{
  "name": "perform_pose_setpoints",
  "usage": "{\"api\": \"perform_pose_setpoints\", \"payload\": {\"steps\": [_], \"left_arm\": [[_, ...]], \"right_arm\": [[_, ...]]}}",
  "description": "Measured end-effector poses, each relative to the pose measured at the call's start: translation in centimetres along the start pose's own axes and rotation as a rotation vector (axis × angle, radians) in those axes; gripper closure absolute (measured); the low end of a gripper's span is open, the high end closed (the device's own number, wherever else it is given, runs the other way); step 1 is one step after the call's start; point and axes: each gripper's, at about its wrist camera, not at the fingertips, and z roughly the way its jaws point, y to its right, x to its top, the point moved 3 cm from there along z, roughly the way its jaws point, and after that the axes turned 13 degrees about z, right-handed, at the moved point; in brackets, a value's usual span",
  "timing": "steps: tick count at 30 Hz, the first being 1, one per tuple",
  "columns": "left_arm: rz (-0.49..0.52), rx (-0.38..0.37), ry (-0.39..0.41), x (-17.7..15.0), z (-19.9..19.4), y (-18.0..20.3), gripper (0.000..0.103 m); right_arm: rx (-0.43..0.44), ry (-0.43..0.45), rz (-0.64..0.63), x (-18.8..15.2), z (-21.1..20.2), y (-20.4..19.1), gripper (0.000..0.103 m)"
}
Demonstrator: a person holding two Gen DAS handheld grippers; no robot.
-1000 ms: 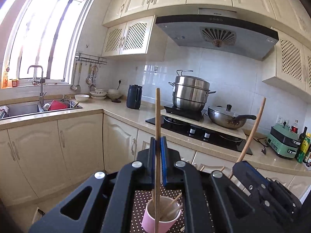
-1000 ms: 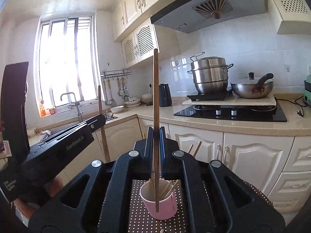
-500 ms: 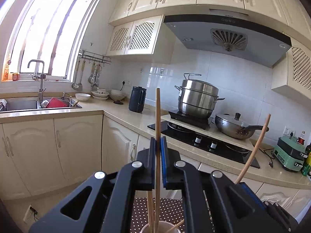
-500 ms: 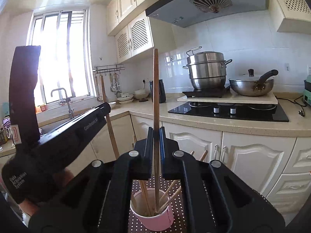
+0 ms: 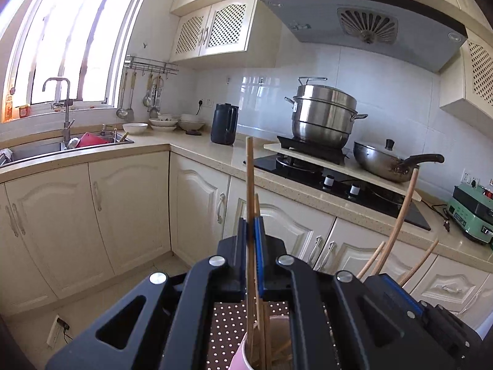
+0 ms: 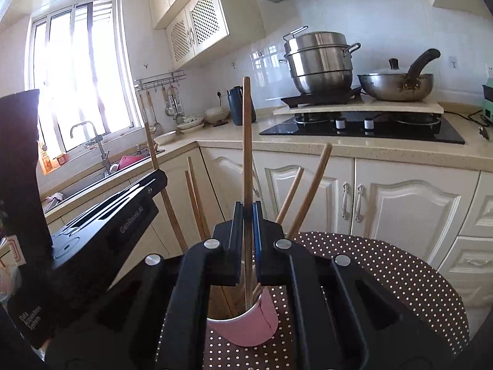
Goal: Organize utensils
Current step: 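Lower both chopsticks into the pink cup and open both grippers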
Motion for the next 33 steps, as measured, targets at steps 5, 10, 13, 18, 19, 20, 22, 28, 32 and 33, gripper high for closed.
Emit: {"api": "perform_pose_setpoints", "payload": {"steps": [5,10,13,18,19,20,22,28,32,33], "left_arm": [[0.005,-0.012,-0.037,-1.8,0.9,0.0,0.097],[0.035,0.010,-0.032,-2.8,1.2,0.2,0.095],[0.050,0.011,-0.020,-3.0,1.1,0.3,0.095],[0.056,0.001,-0.006,-3.0,0.7,0.1,0.095],[0.061,-0.001,0.001,-3.0,0.6,0.1,0.095],[0.070,-0.003,0.009,-3.0,0.4,0.2,0.095],[0.088,0.001,0.021,-3.1,0.0,0.4,0.095],[0.100,-0.042,0.037,-2.9,-1.1,0.5,0.083],[0.110,-0.058,0.057,-2.7,-2.2,0.5,0.080],[0.114,-0.063,0.061,-2.7,-2.5,0.6,0.079]], "right_arm": [[-0.019,-0.057,0.029,-1.2,1.6,1.2,0.097],[-0.020,-0.065,0.027,-1.8,1.9,1.5,0.097],[-0.024,-0.070,0.009,-2.0,2.2,1.3,0.097],[0.010,-0.135,0.019,-2.4,2.9,1.3,0.096],[0.015,-0.132,0.017,-2.4,2.8,1.3,0.096],[0.016,-0.125,0.008,-2.4,2.6,1.2,0.096],[0.011,-0.105,-0.015,-2.3,2.1,0.8,0.096],[0.031,-0.112,-0.008,-2.0,1.1,0.7,0.096],[0.023,-0.095,0.000,-1.8,0.2,0.8,0.095],[0.022,-0.095,0.000,-1.8,0.1,0.9,0.095]]}}
